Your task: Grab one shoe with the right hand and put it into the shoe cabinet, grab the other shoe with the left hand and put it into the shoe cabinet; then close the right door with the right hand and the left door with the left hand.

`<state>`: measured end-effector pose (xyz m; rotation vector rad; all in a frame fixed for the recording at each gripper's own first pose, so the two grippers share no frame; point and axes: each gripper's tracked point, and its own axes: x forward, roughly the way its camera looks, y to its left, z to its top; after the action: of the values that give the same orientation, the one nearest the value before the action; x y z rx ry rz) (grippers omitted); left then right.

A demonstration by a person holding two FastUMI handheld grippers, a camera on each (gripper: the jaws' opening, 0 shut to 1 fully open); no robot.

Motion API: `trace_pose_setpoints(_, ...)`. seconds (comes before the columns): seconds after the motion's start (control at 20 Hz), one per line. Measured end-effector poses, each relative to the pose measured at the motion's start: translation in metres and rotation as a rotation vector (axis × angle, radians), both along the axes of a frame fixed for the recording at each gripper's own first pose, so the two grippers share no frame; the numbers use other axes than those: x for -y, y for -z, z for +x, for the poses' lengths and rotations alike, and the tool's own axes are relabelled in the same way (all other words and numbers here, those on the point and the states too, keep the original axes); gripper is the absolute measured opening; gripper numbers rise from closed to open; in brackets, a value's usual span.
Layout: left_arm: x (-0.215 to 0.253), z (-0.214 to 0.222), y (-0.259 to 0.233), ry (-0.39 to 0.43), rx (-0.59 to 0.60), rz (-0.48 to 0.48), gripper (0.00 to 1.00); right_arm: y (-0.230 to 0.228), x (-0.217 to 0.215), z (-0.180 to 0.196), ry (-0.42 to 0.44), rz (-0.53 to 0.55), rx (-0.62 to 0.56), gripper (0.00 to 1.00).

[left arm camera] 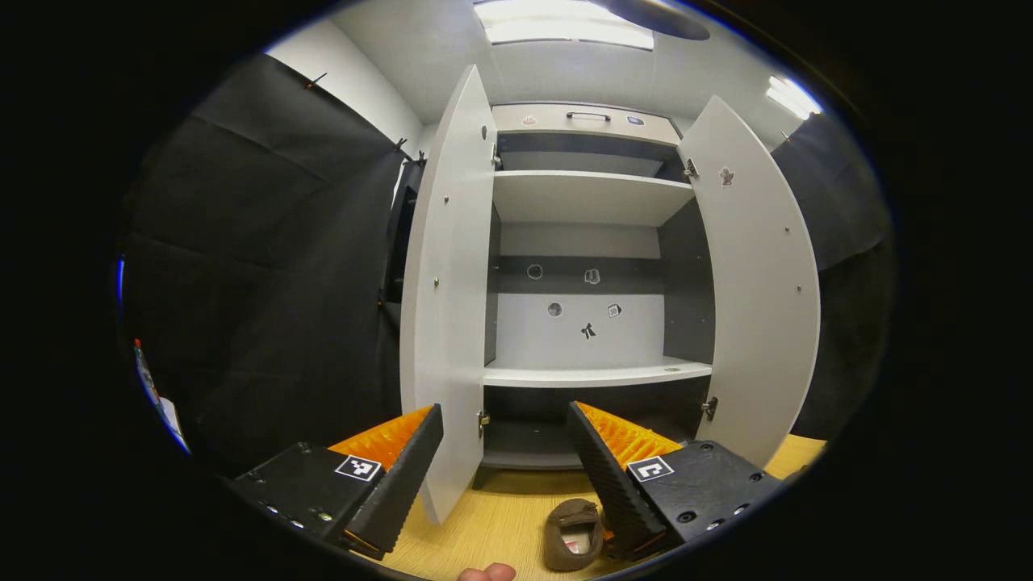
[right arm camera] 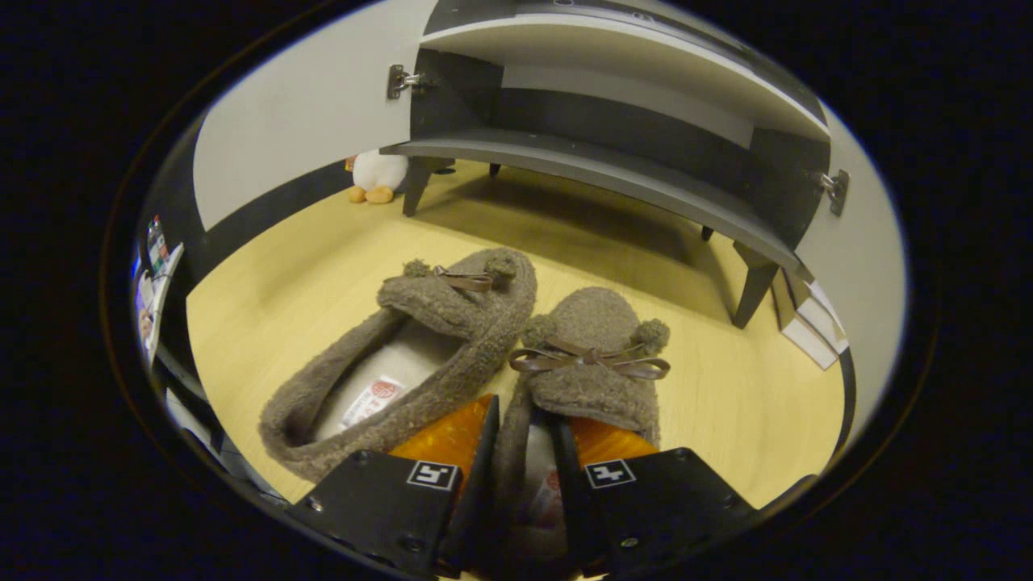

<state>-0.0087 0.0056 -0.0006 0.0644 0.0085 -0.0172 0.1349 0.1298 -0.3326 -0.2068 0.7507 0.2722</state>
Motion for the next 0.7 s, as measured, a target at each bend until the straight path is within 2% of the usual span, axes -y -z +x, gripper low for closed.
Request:
trace_pose_setpoints(0.05,-0.001,0.001,0.001,-0.003,0.0,0.0,0.95,0.002,0.002,0.001,0.002,-0.003,0.018,0.41)
trace_pose_setpoints(0.2,0.0,0.002,0.002,-0.002,0.0,-0.002,0.95,-0.004,0.0,0.002,0.0,0.037,0.05,0.16)
trace_pose_setpoints(0.3,0.0,0.002,0.002,-0.002,-0.004,-0.001,0.95,-0.012,0.003,-0.001,-0.012,0.063,0.075,0.08)
trace_pose_setpoints(0.5,0.005,0.002,0.003,0.009,-0.004,-0.004,0.95,-0.048,0.015,-0.005,-0.018,0.1,0.167,0.06)
trace_pose_setpoints(0.7,0.011,0.003,0.006,0.021,-0.004,0.001,0.95,-0.129,0.034,-0.01,-0.003,0.125,0.32,0.06)
